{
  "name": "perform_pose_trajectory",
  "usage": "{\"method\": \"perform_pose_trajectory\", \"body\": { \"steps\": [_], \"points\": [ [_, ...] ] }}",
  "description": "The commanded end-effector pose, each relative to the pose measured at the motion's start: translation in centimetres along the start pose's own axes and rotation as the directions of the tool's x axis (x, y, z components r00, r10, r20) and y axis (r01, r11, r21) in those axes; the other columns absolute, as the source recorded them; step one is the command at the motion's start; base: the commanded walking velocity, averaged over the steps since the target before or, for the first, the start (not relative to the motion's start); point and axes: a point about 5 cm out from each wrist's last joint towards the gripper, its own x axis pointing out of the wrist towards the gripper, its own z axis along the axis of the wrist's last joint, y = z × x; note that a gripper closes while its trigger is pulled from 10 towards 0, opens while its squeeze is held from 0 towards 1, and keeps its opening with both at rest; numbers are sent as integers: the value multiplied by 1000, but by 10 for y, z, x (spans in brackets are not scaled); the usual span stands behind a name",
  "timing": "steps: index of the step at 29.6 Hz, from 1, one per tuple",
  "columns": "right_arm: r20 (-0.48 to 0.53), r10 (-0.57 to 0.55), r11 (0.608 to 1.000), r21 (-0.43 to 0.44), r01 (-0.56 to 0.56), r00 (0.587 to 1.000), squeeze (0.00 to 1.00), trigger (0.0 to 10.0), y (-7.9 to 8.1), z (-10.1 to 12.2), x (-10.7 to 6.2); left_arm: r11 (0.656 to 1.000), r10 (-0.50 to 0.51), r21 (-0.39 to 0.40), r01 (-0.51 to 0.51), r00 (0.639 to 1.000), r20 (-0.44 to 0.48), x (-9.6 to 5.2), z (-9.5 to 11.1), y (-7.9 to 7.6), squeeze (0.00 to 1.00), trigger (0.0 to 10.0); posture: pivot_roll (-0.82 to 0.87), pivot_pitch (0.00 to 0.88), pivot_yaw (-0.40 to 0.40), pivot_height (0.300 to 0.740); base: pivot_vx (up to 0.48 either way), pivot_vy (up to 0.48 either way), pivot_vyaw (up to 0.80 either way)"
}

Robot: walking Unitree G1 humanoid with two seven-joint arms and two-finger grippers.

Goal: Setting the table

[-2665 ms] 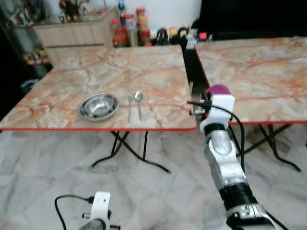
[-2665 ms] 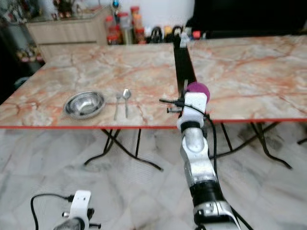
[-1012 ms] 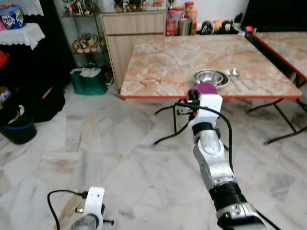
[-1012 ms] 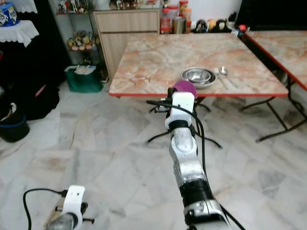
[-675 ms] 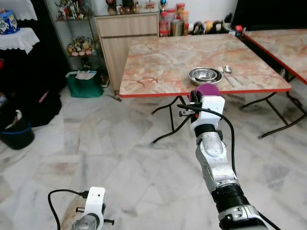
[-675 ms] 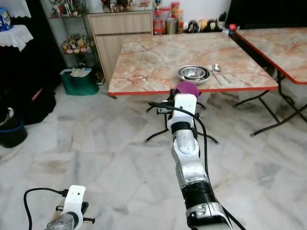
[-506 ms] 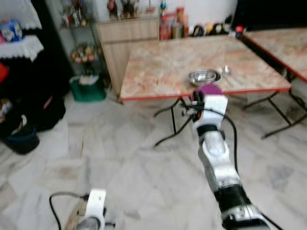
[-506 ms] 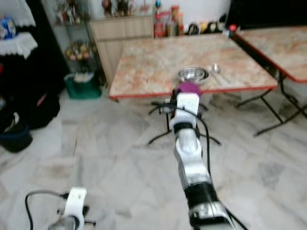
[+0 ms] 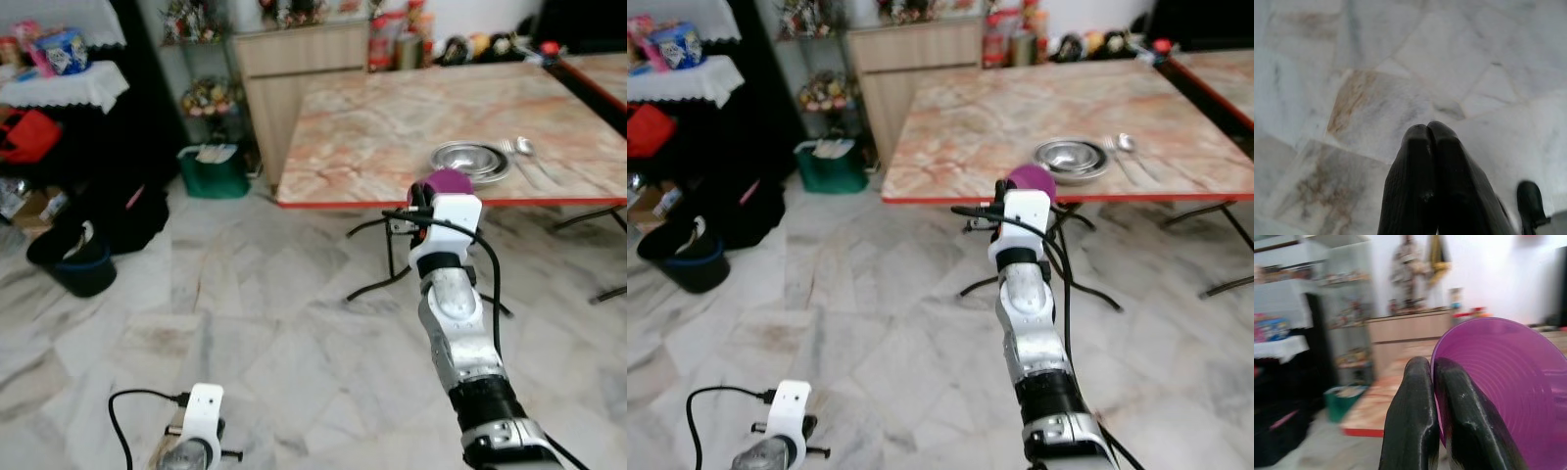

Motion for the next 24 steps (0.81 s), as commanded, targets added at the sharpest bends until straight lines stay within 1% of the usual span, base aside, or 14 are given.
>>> {"method": "perform_pose_trajectory", "body": {
  "steps": [1, 6, 9, 14, 22, 24],
  "points": [
    [22, 39, 999, 7, -40, 999, 0, 10000, 11, 7, 4, 1000, 29, 1, -29, 1000, -10, -1, -2, 11, 0, 10000, -78, 0, 68, 740, 398, 0, 0],
    [35, 44, 999, -10, -44, 998, 0, 10000, 9, 9, 5, 1000, 29, -4, -29, 1000, -8, -1, -1, 10, 0, 10000, -80, 0, 65, 740, 398, 0, 0],
    [35, 46, 999, -4, -46, 998, 0, 10000, 9, 10, 5, 1000, 29, -6, -29, 1000, -7, -1, 0, 10, 0, 10000, -80, 0, 65, 740, 398, 0, 413],
    [43, 30, 999, 30, -31, 999, 0, 10000, 8, 11, 5, 1000, 27, -10, -28, 1000, -7, -1, 0, 8, 0, 10000, -79, 0, 59, 740, 400, 0, 0],
    [29, 24, 999, 33, -25, 999, 0, 10000, 5, 10, 7, 1000, 23, -10, -24, 1000, -11, -1, -1, 7, 0, 10000, -81, 0, 59, 740, 400, 0, 0],
    [27, 27, 999, 37, -28, 999, 0, 10000, 5, 10, 8, 1000, 23, -10, -23, 1000, -11, -1, -1, 7, 0, 10000, -82, 0, 59, 740, 398, 0, -800]
  ]
}}
